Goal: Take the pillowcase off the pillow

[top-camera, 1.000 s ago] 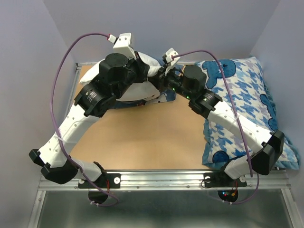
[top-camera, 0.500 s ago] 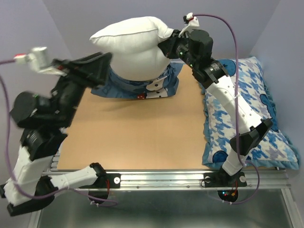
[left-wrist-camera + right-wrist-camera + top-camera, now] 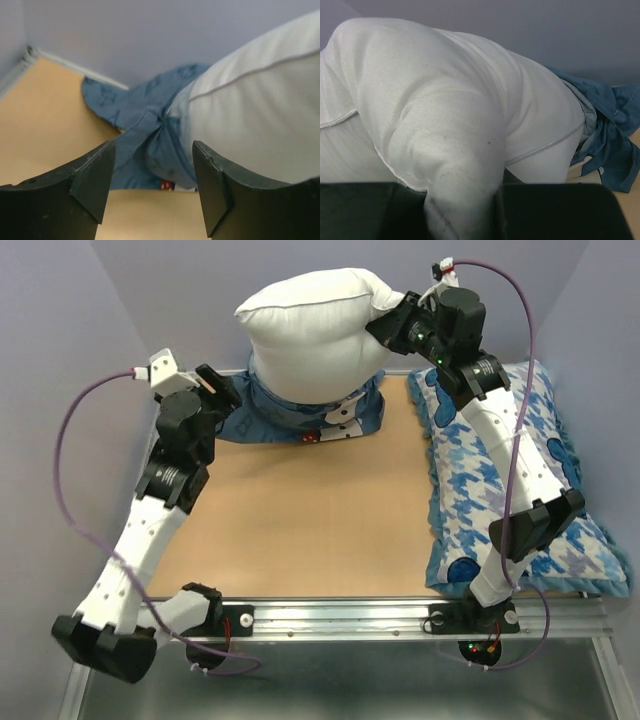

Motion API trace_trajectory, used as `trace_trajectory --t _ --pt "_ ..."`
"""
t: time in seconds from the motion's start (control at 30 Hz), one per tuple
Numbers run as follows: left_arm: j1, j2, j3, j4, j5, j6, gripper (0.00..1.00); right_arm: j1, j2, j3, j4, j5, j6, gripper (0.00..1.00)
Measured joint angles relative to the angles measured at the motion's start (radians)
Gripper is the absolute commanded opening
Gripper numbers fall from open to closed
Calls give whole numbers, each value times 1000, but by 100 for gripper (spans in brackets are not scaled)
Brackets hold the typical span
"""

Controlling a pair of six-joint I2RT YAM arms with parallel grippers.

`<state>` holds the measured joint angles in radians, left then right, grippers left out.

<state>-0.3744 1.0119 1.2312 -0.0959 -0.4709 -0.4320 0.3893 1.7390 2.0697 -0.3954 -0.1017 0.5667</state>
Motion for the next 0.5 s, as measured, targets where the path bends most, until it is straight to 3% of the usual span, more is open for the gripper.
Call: trace_trajectory --t 0.13,0.23,0.5 --pt "154 103 -148 77 329 -61 95 -47 -6 0 -18 -30 18 1" --pt "197 131 -200 161 501 -99 95 -74 -11 0 -28 -42 27 1" --pt "208 180 -208 425 712 -150 93 -91 -13 0 -34 -73 43 1"
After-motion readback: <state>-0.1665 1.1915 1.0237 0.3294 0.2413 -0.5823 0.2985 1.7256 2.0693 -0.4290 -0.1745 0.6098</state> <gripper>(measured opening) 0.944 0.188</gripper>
